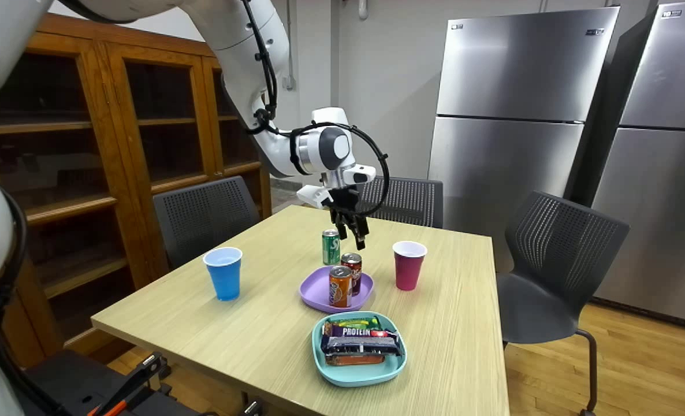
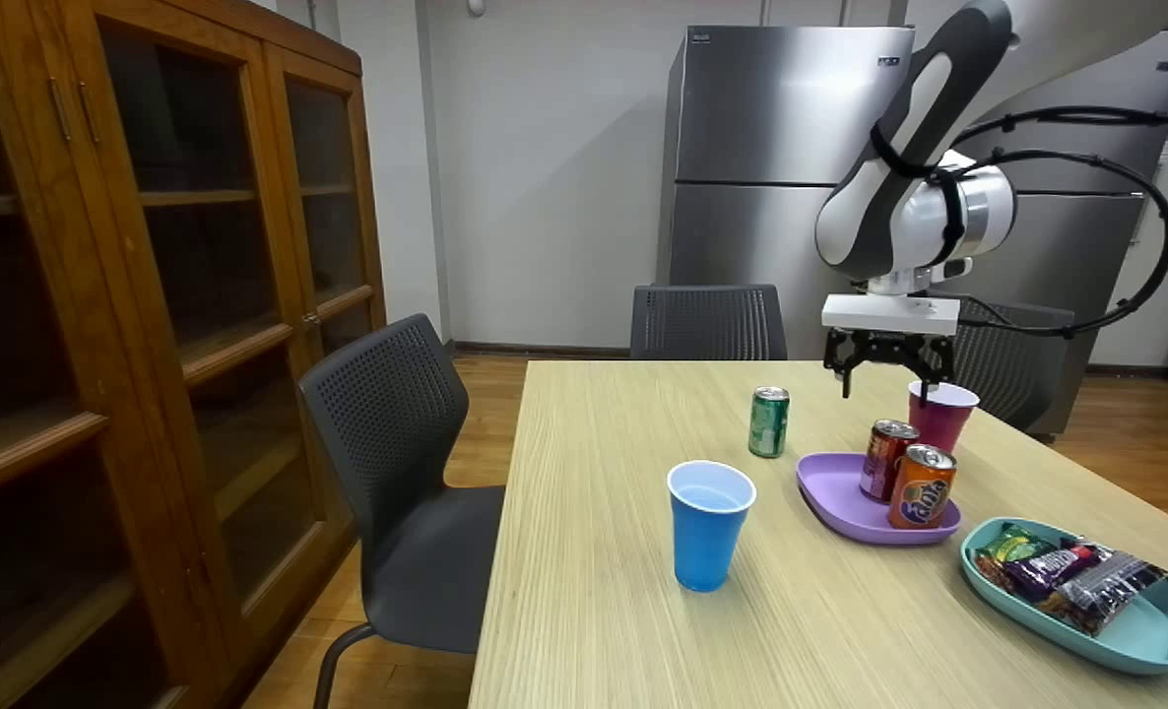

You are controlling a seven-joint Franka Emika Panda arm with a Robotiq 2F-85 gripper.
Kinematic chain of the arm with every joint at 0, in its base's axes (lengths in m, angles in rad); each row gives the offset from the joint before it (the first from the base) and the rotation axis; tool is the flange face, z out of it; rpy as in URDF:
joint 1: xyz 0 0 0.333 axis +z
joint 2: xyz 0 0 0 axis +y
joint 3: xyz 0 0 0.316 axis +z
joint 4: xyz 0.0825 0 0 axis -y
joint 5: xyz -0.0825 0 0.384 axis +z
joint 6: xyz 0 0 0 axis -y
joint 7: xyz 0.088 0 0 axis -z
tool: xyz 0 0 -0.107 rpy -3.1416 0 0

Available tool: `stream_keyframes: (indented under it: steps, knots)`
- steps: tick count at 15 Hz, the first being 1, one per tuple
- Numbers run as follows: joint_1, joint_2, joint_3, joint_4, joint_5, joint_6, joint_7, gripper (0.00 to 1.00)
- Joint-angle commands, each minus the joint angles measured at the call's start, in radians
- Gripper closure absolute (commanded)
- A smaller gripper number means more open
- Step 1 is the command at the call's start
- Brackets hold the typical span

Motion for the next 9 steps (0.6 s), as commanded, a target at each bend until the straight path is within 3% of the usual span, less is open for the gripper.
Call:
stream_keyframes:
  steps: [1, 9]
  knots:
    - [0.007, -0.074, 0.015, -0.016, -0.015, -0.016, -0.004, 0.0]
    - [0.024, -0.078, 0.067, 0.033, -0.011, -0.018, 0.002, 0.0]
